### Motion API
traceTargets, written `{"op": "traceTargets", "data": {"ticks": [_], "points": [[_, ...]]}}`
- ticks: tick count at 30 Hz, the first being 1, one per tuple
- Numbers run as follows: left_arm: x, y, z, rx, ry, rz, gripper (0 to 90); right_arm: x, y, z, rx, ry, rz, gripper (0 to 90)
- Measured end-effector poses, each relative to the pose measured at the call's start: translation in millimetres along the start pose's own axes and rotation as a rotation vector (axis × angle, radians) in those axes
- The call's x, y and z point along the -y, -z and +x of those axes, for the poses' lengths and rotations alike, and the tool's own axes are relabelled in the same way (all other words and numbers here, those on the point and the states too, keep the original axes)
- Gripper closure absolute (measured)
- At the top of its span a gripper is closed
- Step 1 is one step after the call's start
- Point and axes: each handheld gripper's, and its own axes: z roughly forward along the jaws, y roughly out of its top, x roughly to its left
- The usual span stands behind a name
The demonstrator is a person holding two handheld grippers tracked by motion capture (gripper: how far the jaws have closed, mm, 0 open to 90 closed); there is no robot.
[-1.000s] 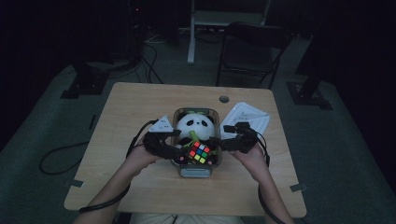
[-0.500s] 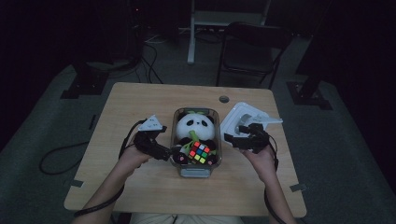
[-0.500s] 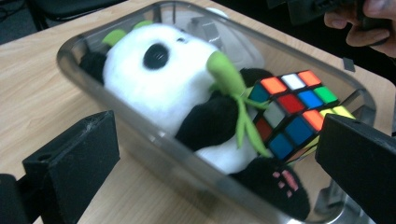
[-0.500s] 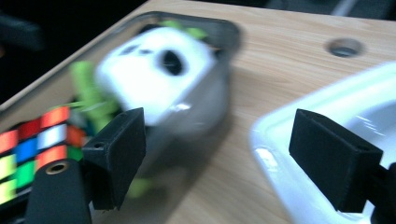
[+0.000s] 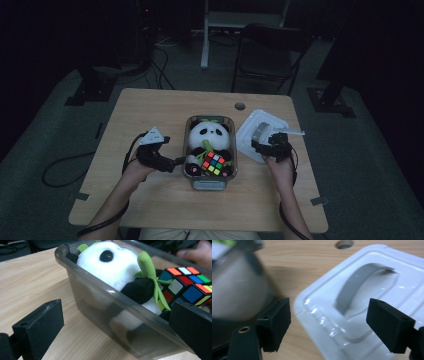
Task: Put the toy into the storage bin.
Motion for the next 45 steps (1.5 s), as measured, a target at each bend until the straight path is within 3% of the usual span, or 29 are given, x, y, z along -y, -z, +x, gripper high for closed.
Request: {"op": "traceTargets", "data": {"ticks": [5,11,12,14,17,23,27,32,37,45], "points": [[6.4,3.7,6.3,-0.044,0.003,-0.002,0.4,2.7,-13.9,-6.2,0.052,-0.039,-0.006,22.7],[15.8,1.0,10.7,-0.052,0.014,0.017,0.4,4.1,-26.5,-4.5,0.098,-0.03,0.01,23.5],[18.8,-0.5,11.5,-0.051,0.023,0.022,0.5,4.3,-31.4,-1.8,0.143,-0.014,0.003,24.4],[22.7,-2.7,12.3,-0.053,0.026,0.025,0.5,4.1,-33.2,-1.4,0.152,-0.014,0.001,24.4],[28.5,-5.8,13.1,-0.05,0.035,0.03,0.5,1.7,-42.4,0.4,0.2,-0.037,0.001,24.5],[30.6,-7.1,12.4,-0.058,0.035,0.026,0.4,-1.1,-55.5,4.7,0.251,-0.043,0.009,25.4],[30.7,-6.9,12.2,-0.067,0.032,0.024,0.5,-1.3,-61.1,4.9,0.258,-0.053,0.019,25.5],[32.8,-9.4,11.9,-0.064,0.036,0.03,0.5,-0.6,-71.7,2.4,0.301,-0.065,0.044,39.5],[34.5,-12.9,12.1,-0.072,0.034,0.035,0.4,-1.5,-77.3,0.8,0.298,-0.085,0.036,42.4],[35.2,-15.4,12.1,-0.087,0.028,0.04,0.4,-2.8,-80.5,4.1,0.306,-0.052,0.041,51.6]]}}
